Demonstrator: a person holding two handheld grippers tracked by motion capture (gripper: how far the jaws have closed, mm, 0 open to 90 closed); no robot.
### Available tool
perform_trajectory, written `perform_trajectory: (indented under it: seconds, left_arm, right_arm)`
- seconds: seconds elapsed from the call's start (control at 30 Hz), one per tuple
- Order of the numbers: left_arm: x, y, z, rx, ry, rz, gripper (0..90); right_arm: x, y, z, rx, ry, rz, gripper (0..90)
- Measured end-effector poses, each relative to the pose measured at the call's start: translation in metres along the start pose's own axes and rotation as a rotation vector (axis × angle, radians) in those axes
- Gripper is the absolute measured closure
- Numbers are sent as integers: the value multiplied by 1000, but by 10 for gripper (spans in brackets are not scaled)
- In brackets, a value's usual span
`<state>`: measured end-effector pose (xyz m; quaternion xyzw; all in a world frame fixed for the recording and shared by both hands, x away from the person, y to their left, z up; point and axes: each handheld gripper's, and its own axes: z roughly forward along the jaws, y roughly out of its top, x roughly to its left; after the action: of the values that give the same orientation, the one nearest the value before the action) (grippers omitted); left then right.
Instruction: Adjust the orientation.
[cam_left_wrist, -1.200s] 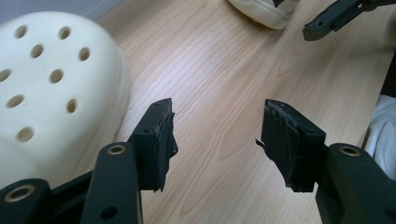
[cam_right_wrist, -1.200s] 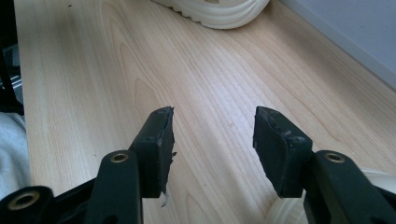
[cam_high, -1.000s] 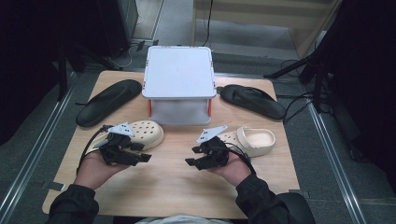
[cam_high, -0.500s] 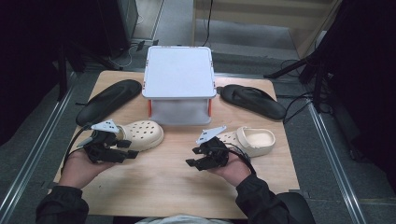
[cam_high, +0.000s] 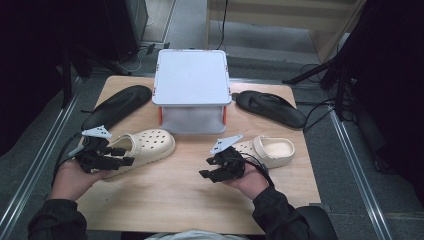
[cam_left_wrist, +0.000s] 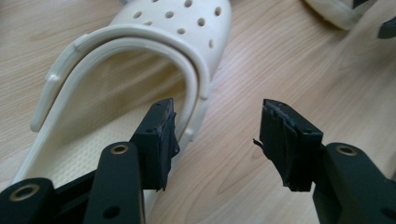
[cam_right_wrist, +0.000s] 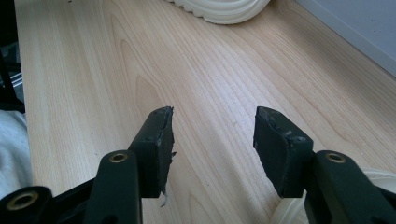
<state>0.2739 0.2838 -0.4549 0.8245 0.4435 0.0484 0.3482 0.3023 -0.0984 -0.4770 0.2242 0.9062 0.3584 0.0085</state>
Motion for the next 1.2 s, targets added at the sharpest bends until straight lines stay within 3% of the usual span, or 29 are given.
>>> perform_trajectory:
  seconds: [0.17,0.33,0.5,0.73,0.77,0.93,1.0,1.2]
  left_arm:
    - [8,-1,11,9,15,6,465]
    - [14,1,25,15,-18,15,482]
    - [16,3,37,47,-36,29,595]
    - [16,7,42,72,-27,67,722]
    - [13,9,41,67,-3,89,734]
    - [6,16,31,14,-26,63,774]
    - [4,18,31,14,-32,52,775]
    - [-14,26,32,26,-46,81,776]
  right_arm:
    - [0,0,0,2,-1,1,481]
    - [0,0,2,6,0,-1,481]
    - [1,0,2,7,-4,-2,480]
    - [0,-1,3,11,-1,-2,480]
    - [0,-1,3,10,-3,-4,480]
    - [-2,-1,1,-3,-2,12,480]
    - [-3,-1,-1,-15,-4,18,480]
    - [-4,-2,-6,-39,-13,33,480]
